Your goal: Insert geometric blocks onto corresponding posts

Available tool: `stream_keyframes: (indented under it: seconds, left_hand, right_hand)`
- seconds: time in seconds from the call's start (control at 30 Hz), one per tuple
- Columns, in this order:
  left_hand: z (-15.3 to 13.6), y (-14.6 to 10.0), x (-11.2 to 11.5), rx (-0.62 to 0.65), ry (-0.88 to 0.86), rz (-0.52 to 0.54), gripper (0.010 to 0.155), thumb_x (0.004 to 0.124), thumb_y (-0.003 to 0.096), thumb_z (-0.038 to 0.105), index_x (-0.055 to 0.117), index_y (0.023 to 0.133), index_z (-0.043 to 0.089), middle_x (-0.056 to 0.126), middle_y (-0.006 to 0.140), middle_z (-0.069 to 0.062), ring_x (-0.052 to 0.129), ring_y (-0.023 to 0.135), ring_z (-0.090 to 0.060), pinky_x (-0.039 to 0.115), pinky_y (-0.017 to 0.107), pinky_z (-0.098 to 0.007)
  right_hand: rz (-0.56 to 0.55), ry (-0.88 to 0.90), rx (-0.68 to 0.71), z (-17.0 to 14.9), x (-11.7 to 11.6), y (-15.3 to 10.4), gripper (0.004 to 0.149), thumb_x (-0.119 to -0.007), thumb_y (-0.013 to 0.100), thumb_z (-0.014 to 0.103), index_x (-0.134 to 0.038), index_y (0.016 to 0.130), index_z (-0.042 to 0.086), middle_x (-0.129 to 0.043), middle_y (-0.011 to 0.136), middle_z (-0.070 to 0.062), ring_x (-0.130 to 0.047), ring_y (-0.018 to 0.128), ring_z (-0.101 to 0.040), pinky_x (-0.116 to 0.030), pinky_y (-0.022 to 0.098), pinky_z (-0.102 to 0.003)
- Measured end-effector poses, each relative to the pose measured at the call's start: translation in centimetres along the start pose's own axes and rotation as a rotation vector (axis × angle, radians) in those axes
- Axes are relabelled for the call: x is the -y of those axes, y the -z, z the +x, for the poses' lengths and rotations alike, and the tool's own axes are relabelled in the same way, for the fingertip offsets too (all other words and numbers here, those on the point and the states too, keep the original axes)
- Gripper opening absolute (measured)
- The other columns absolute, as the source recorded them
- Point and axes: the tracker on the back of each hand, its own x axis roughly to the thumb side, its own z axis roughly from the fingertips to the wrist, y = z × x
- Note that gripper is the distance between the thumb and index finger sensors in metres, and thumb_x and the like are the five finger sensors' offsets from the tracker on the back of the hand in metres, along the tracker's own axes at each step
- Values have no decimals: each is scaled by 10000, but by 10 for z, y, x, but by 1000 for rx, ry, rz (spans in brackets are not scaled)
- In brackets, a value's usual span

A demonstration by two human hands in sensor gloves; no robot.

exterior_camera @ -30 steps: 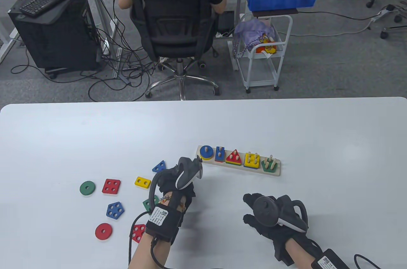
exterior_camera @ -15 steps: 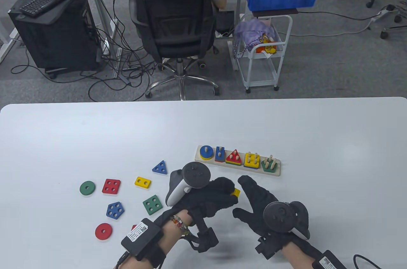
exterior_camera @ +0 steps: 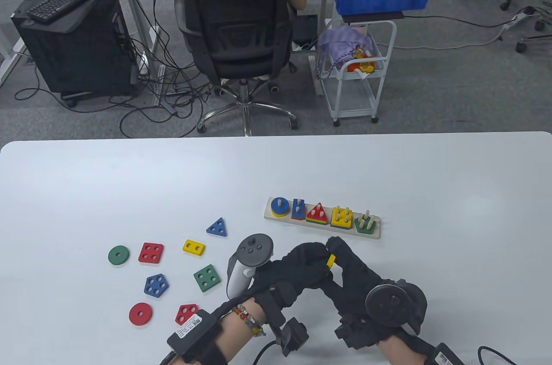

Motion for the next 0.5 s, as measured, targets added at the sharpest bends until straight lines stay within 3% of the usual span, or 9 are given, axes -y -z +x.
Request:
stream_keyframes:
  seconds: [0.1, 0.13, 0.27, 0.43, 0.5]
  left_hand:
    - [2, -5, -1, 6, 67, -63, 762, 763, 523, 551, 393, 1124, 264, 528, 1199, -36, 729, 1073, -233, 606, 792, -513]
    - [3, -10, -4, 8, 137, -37, 758, 761, 526, 547, 393, 1126, 266, 508, 1209, -42, 702, 1089, -249, 578, 800, -529]
    - [3, -36, -33, 5, 540, 161, 722, 743, 528, 547, 427, 1124, 290, 517, 1214, -17, 676, 1107, -255, 537, 810, -555]
    - [-5, -77, -71, -97, 837, 340, 701, 694, 530, 584, 452, 1127, 307, 525, 1225, -9, 651, 1126, -265, 512, 816, -571]
    - [-10, -95, -86, -160, 924, 414, 694, 690, 531, 583, 462, 1126, 310, 529, 1224, -10, 643, 1127, -277, 499, 819, -575]
  right_hand:
    - [21, 20, 6, -3, 3, 0, 679, -883, 436, 328, -571, 994, 99, -670, 991, -239, -868, 812, -415, -686, 611, -638]
    - [35, 13, 10, -4, 5, 1, 675, -889, 432, 314, -580, 995, 108, -668, 999, -235, -861, 815, -416, -674, 621, -640]
    - [131, -106, 24, -12, 11, 6, 670, -897, 425, 281, -602, 1008, 131, -644, 1028, -236, -834, 827, -426, -699, 630, -627]
    - [207, -478, 90, -23, 22, 23, 663, -884, 426, 265, -604, 1016, 151, -618, 1051, -220, -821, 856, -411, -691, 662, -611]
    - [255, -548, 59, -29, 27, 32, 668, -880, 423, 271, -599, 1019, 163, -644, 1050, -201, -834, 864, -394, -700, 672, -598]
